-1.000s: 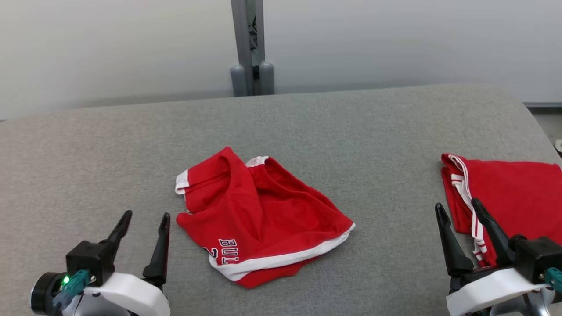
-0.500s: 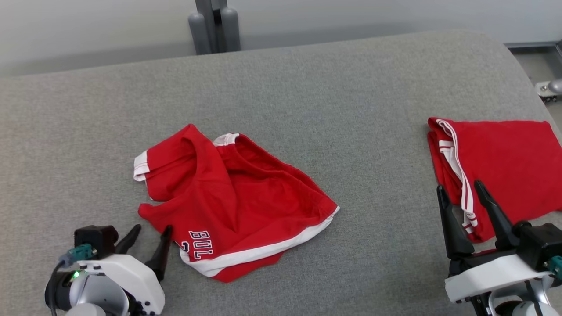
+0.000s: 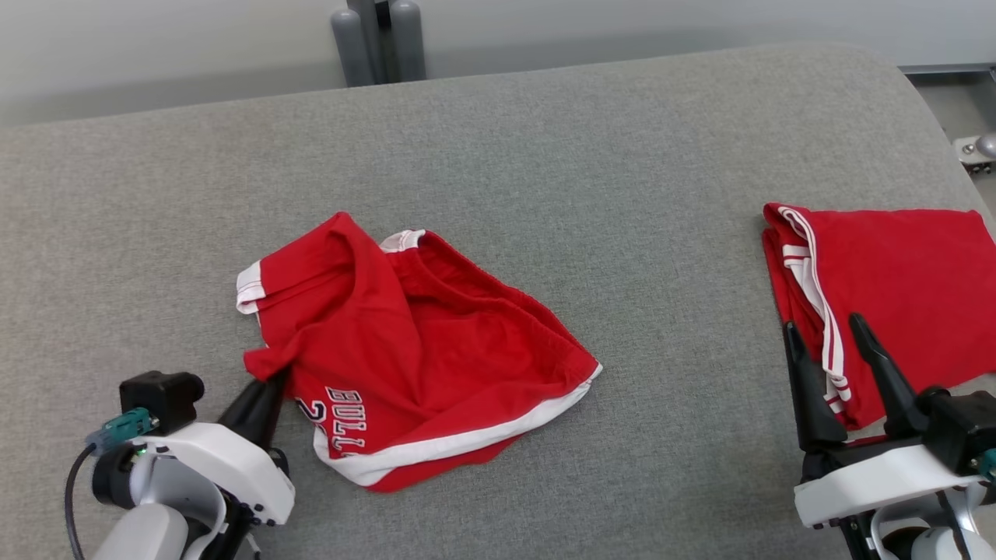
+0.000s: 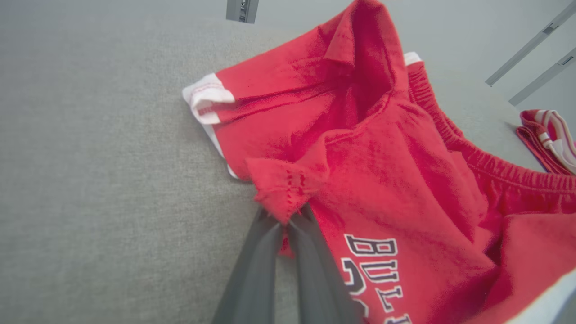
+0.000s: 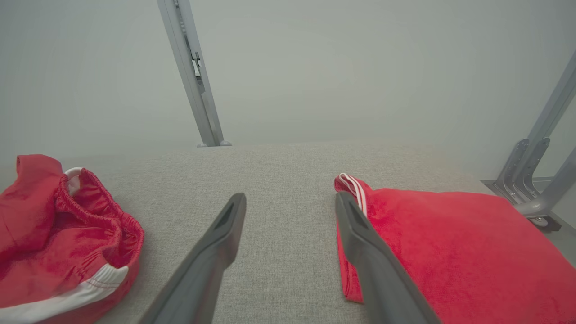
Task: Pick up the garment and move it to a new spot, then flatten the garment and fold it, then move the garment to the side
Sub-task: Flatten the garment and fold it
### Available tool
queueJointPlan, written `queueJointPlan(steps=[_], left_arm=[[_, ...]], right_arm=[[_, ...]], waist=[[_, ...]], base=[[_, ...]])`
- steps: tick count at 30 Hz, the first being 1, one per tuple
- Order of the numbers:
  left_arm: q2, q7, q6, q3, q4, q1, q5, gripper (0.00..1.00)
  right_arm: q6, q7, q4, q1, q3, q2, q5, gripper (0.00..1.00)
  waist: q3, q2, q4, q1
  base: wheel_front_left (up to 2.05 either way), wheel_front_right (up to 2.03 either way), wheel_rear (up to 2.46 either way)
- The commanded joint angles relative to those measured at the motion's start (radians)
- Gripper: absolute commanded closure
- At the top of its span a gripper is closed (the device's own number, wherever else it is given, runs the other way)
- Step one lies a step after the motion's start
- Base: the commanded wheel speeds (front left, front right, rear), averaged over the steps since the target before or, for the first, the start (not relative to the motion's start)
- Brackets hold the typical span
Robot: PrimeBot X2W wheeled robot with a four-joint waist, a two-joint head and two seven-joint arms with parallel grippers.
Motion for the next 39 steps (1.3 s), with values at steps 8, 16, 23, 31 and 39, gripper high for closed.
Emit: queueJointPlan(steps=[8, 16, 23, 31, 39], left_arm=[[0.045, -0.013, 0.126, -0.014, -0.26, 0.079, 0.11, 1.0], [0.054, 0.052, 0.231, -0.058, -0.55, 0.213, 0.173, 1.0], [0.072, 0.111, 0.28, -0.087, -0.729, 0.275, 0.21, 1.0], [0.053, 0.122, 0.27, -0.055, -0.564, 0.201, 0.157, 1.0], [-0.01, 0.06, 0.227, -0.005, -0.175, 0.033, 0.087, 1.0]], right_arm=[[0.0, -0.008, 0.01, 0.017, -0.043, -0.005, -0.003, 0.0], [0.0, 0.007, 0.009, 0.029, -0.06, -0.005, -0.018, 0.0], [0.0, 0.019, 0.007, 0.035, -0.057, -0.005, -0.018, 0.0], [0.0, 0.021, 0.01, 0.017, -0.033, -0.005, -0.011, 0.0], [0.0, 0.01, 0.014, 0.006, -0.026, -0.005, 0.001, 0.0]], waist=[[-0.045, 0.0, 0.055, 0.0], [-0.082, 0.0, 0.138, 0.0], [-0.114, 0.0, 0.199, 0.0], [-0.113, 0.0, 0.141, 0.0], [-0.065, 0.0, 0.041, 0.0]], base=[[0.0, 0.0, 0.0], [0.0, 0.0, 0.0], [0.0, 0.0, 0.0], [0.0, 0.0, 0.0], [0.0, 0.0, 0.0]])
